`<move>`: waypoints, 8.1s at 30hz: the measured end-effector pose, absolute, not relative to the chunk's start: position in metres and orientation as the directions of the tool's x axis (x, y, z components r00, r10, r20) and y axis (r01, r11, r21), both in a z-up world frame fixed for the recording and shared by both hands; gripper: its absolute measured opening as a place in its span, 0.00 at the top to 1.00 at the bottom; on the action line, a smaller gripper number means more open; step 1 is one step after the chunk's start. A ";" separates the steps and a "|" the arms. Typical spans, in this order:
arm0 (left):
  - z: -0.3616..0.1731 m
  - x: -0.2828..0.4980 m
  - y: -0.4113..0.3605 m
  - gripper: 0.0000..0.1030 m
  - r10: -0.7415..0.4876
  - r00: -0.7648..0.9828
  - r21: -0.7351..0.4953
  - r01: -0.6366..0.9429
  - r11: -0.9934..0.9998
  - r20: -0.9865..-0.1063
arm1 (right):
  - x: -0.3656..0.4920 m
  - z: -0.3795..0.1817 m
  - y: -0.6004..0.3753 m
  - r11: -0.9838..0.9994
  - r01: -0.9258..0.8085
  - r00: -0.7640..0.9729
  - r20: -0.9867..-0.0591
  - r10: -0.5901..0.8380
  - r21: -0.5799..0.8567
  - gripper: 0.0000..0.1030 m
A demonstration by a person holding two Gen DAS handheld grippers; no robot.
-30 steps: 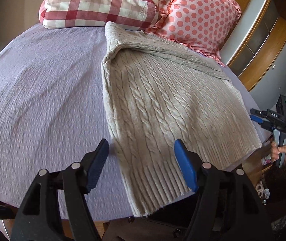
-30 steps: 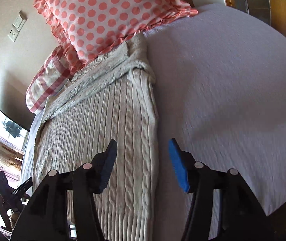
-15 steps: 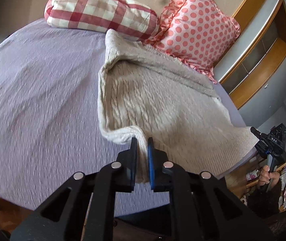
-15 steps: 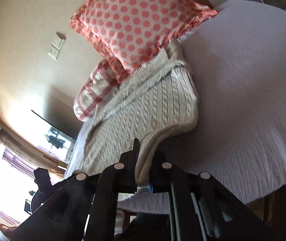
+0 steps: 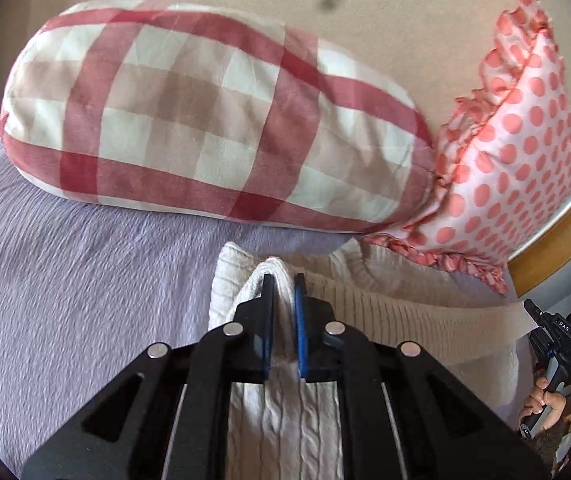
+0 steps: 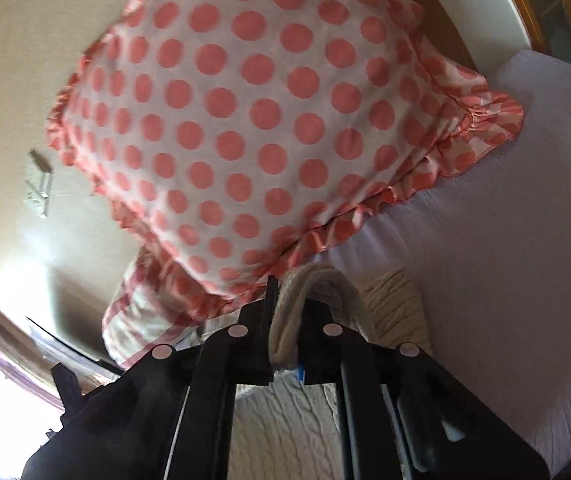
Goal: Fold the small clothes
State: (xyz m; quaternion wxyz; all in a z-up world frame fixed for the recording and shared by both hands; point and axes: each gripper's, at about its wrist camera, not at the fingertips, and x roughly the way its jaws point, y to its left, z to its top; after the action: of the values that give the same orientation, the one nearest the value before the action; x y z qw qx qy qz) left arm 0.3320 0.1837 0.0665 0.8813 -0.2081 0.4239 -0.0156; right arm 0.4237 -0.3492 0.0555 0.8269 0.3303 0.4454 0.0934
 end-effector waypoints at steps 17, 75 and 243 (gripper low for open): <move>0.051 0.271 0.230 0.55 -0.330 0.629 -0.531 -0.158 0.832 -0.704 | 0.394 0.060 -0.355 0.630 0.031 0.578 -0.528 0.623 0.776 0.18; 0.067 0.293 0.000 0.56 -0.620 0.459 -0.567 0.266 0.779 -0.636 | 0.405 0.054 -0.376 0.910 0.061 0.506 -0.799 0.325 0.409 0.91; 0.015 0.155 0.074 0.02 -0.048 0.535 0.008 0.102 0.995 -0.844 | 0.195 0.048 -0.162 0.960 -0.277 0.395 -0.908 0.142 0.030 0.01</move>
State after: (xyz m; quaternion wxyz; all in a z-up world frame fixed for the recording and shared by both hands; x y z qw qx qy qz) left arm 0.1553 0.0738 0.0148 0.8756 0.0281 0.4804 -0.0429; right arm 0.1951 -0.1622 0.0477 0.8327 -0.0630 0.5355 0.1260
